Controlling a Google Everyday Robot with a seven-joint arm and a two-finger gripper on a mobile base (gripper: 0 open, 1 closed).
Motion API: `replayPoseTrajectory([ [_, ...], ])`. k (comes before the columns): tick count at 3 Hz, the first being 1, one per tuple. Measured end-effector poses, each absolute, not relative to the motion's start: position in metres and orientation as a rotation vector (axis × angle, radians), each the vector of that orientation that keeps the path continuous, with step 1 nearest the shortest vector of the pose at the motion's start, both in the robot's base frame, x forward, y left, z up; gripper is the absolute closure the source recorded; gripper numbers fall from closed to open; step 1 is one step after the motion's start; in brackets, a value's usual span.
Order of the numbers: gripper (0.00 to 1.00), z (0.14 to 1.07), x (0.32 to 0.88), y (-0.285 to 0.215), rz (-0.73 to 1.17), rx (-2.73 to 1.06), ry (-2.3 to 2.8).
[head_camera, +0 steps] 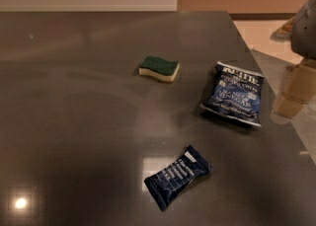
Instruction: Move sponge near rxbar blueberry
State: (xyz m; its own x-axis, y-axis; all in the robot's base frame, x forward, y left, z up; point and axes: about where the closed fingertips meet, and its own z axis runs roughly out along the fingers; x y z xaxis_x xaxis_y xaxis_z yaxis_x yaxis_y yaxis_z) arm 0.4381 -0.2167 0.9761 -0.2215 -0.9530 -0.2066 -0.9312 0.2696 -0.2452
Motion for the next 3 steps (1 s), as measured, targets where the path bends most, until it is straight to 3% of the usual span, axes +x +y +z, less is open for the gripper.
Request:
replayPoseTrajectory([
  [2,0.0,0.98,0.454,-0.208,-0.09,-1.723,2.195],
  [3,0.0,0.977,0.487,-0.188,-0.049,-1.725,2.157],
])
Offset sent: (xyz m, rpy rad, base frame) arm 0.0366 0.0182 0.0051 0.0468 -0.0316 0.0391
